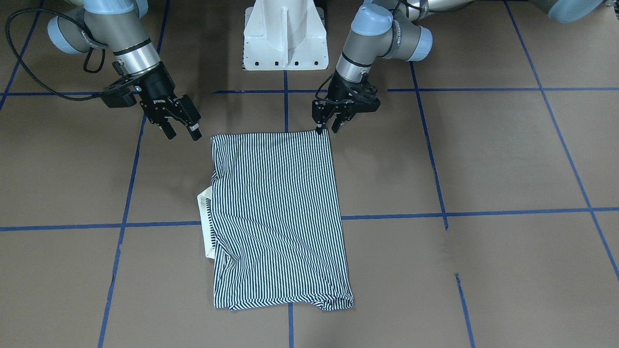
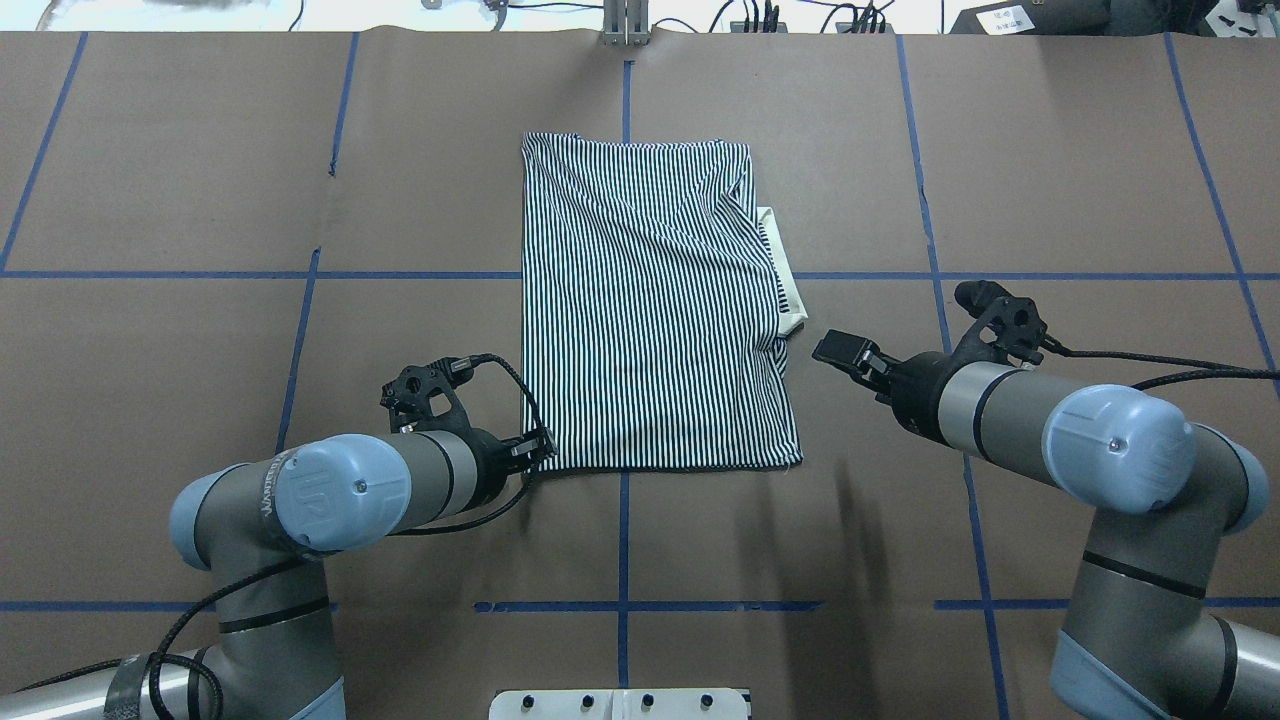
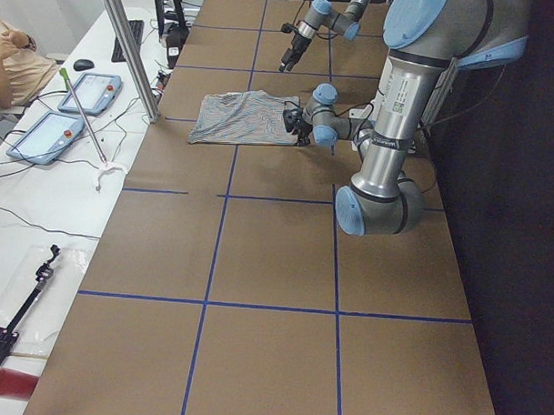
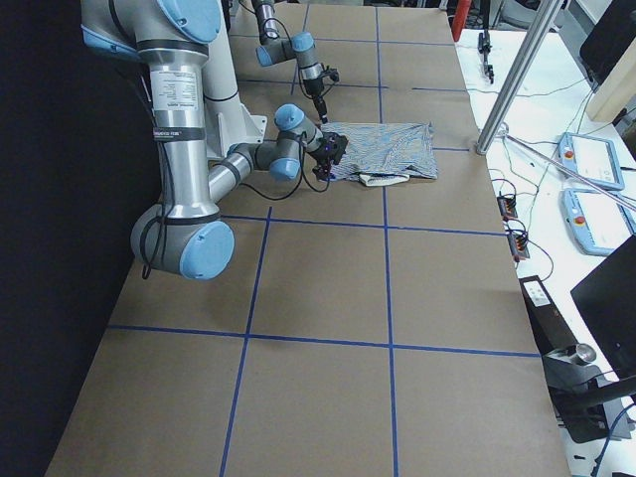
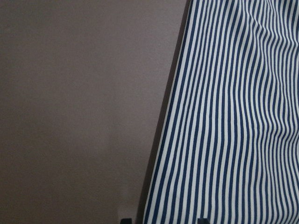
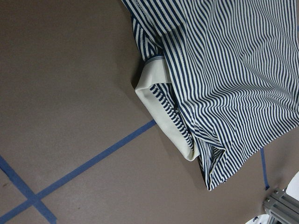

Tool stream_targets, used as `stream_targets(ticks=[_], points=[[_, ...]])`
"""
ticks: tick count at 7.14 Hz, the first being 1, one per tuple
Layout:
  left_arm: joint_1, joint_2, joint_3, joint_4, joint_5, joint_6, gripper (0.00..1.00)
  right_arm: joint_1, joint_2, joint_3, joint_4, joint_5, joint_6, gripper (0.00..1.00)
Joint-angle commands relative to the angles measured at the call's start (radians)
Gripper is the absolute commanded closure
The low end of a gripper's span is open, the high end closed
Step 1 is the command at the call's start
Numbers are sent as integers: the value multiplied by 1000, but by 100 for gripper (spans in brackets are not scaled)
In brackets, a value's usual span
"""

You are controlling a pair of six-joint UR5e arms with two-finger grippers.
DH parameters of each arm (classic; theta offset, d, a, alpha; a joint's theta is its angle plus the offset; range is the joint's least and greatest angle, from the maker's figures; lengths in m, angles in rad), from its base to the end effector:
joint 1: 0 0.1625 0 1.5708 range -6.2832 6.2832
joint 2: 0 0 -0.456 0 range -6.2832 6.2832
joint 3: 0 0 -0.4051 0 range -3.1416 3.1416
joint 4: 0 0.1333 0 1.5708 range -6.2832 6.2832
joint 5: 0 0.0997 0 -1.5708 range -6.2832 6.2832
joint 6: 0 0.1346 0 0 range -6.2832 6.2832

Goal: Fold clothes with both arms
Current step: 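Lower both grippers to the shirt's edges nearest the robot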

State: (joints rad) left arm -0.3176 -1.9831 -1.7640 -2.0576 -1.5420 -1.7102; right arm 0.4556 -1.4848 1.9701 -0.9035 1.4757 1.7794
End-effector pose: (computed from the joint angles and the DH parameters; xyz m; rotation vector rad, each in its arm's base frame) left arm 0.6042 -0.3430 0.3232 0.1240 1.0950 -0.4260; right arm -0.4390 -0.3778 0.3912 0.2301 -1.1552 0.6422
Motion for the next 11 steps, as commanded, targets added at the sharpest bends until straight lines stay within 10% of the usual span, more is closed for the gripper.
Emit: stream_targets(ticks=[1,5,8,11], points=[[0,-16,23,14,-3,1,44,0,0,-2,0,0,0,0],[-1,-43,51,11,-7,9,45,0,0,-2,0,0,0,0],[0,-49,49,5,-7,7,100,0,0,-2,0,0,0,0],[-1,-49,35,7,-7,9,100,-23,59,1,-141,-9,125,11]])
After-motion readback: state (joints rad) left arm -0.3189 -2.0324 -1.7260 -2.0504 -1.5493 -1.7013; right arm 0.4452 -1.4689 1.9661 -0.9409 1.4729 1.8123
